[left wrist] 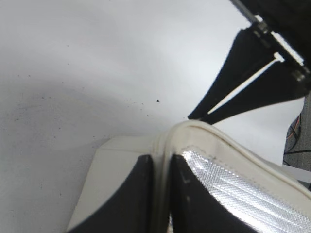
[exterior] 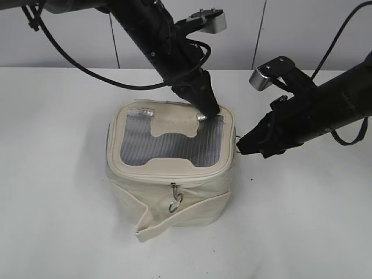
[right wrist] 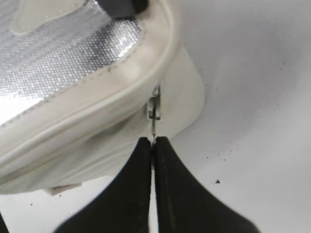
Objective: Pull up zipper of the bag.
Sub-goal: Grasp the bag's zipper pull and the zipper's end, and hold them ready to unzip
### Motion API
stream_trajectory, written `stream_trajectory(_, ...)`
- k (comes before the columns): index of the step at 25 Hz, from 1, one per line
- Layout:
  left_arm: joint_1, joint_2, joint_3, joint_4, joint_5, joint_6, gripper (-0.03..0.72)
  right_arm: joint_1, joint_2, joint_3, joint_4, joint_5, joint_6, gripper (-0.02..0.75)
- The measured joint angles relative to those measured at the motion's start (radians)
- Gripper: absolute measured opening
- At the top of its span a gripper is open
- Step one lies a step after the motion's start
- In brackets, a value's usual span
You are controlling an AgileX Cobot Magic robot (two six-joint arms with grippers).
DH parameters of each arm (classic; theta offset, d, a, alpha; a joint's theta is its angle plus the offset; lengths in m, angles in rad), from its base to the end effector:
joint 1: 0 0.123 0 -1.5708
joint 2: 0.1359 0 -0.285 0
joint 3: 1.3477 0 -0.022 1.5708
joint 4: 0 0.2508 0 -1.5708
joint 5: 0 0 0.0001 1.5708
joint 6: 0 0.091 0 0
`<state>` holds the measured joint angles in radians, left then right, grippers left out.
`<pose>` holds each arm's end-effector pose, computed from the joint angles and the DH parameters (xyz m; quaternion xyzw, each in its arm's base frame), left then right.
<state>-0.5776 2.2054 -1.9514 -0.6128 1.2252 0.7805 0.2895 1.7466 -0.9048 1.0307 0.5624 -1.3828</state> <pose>0.3653 -0.2969 0.2334 0.5369 0.7870 -0.2817 0.1142 0.2987 0.1325 0.1676 -0.3856 0.8608 0.2105 0.2570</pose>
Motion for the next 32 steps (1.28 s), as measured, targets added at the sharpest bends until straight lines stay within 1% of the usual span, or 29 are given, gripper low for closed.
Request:
stream_trajectory(6,0.000,0.000,0.000,0.000,0.000,0.000,0.075,0.000,-0.051,0.000,-0.109,0.056,0.114,0.005)
stream_trajectory(10,0.000,0.000,0.000,0.000,0.000,0.000,0.075,0.000,-0.088,-0.001,-0.161,0.098,0.159,0.005)
stream_trajectory(18,-0.001,0.000,0.000,-0.003,0.005,0.000,0.075,0.000,-0.117,-0.005,-0.219,0.184,0.220,0.005)
stream_trajectory(22,-0.002,0.000,0.000,-0.003,0.005,0.000,0.075,0.000,-0.119,-0.005,-0.256,0.254,0.256,0.005)
stream_trajectory(30,-0.003,0.000,0.000,-0.007,0.012,0.000,0.075,0.001,-0.188,-0.005,-0.270,0.378,0.295,0.005)
stream_trajectory(32,-0.003,0.000,0.000,-0.008,0.013,-0.001,0.075,0.016,-0.208,-0.005,-0.292,0.399,0.315,0.005)
